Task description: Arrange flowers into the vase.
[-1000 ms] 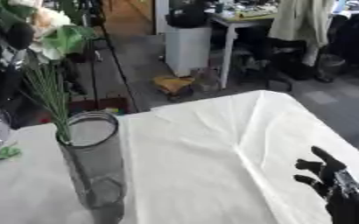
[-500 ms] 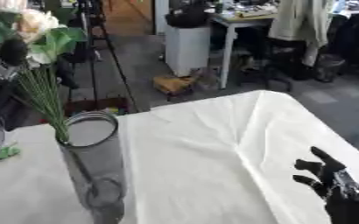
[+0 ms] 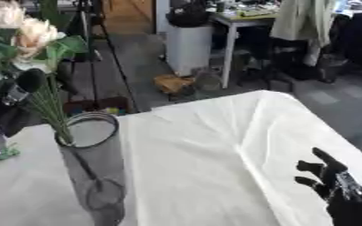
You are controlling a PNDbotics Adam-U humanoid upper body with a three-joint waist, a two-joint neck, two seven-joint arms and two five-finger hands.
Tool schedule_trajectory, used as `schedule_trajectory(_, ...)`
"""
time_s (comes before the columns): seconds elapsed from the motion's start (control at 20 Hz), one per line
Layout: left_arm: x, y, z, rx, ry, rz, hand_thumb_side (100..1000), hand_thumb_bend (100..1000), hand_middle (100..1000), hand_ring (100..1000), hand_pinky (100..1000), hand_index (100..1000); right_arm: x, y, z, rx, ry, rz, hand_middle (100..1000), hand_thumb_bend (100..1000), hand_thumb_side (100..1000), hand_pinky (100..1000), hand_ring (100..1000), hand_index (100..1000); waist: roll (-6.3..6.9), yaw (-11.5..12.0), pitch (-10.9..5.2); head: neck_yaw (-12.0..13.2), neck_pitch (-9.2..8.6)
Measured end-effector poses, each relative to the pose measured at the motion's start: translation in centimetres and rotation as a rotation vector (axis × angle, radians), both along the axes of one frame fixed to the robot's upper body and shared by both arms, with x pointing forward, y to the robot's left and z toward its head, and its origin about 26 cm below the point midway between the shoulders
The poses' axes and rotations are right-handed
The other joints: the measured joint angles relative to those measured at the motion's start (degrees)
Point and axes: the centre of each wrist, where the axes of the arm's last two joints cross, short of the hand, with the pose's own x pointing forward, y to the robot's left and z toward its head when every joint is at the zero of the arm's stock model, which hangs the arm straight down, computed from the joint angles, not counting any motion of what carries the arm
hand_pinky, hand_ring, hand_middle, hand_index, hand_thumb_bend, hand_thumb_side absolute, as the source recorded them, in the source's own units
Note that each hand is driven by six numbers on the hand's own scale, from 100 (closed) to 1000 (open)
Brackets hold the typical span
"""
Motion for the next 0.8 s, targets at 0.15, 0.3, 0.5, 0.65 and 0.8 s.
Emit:
schedule_trajectory(0.15,0.19,0.12,-0.31,-0.006,-0.002,0.001,504,972,496,512,615,543,0.0,0.0,0.0,-0.001,-0.001,0.001,659,100,1000,773,894,960,-0.07,0.0,0.03,-0.06,0.0)
schedule_trajectory(0.3,0.35,0.12,-0.59,-0.011,-0.005,0.004,502,972,501,519,624,550,0.0,0.0,0.0,-0.001,-0.001,0.001,659,100,1000,773,894,960,-0.21,0.03,0.07,-0.08,-0.01)
schedule_trajectory(0.5,0.44,0.13,-0.92,0.003,-0.011,0.004,509,985,521,541,647,568,0.01,0.01,0.0,-0.002,-0.001,0.001,658,100,1000,773,893,960,-0.22,0.06,0.19,-0.14,-0.02)
schedule_trajectory(0.65,0.52,0.17,-1.04,0.044,-0.01,-0.001,513,1000,535,556,659,578,0.01,0.01,0.0,-0.002,-0.001,0.001,658,100,1000,773,893,959,-0.22,0.07,0.19,-0.15,-0.02)
schedule_trajectory(0.8,0.53,0.19,-1.01,0.1,-0.013,-0.008,521,1000,557,576,675,594,0.01,0.01,0.0,-0.002,-0.001,0.001,658,100,1000,773,893,959,-0.22,0.13,0.19,-0.16,-0.02)
